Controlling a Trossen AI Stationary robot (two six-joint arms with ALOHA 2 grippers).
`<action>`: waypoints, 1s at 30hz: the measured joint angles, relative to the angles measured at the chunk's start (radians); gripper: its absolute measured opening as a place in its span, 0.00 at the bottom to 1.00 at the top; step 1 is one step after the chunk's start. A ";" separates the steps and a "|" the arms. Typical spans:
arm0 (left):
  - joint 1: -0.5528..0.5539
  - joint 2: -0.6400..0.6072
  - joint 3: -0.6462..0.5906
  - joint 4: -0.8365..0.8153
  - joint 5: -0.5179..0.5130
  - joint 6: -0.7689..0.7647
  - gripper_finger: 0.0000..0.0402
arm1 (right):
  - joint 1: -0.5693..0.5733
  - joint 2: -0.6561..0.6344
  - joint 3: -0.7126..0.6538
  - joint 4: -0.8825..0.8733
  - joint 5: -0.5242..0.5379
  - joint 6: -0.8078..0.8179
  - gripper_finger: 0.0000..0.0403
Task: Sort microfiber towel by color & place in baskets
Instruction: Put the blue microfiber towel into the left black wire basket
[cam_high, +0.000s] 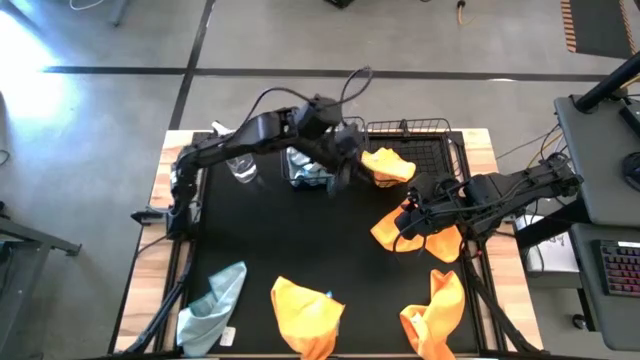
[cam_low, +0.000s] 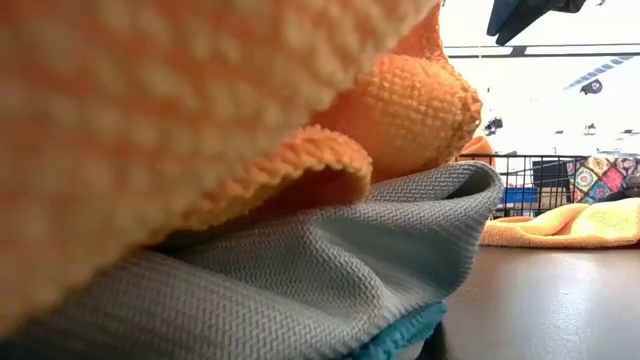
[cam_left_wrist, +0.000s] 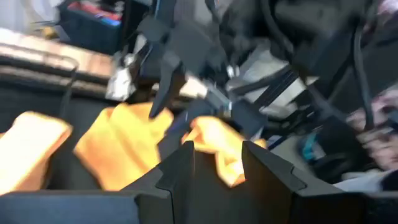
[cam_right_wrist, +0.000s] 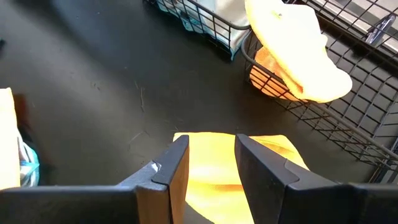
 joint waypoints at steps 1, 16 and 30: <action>-0.020 -0.016 0.000 -0.032 -0.048 0.013 0.30 | 0.000 0.000 0.000 0.000 0.000 0.002 0.31; -0.354 -0.200 0.000 -0.223 -0.566 -0.072 0.30 | 0.000 0.000 0.000 0.002 0.000 0.031 0.31; -0.566 -0.250 0.000 -0.351 -0.885 -0.174 0.30 | 0.000 0.000 0.000 0.002 0.001 0.043 0.31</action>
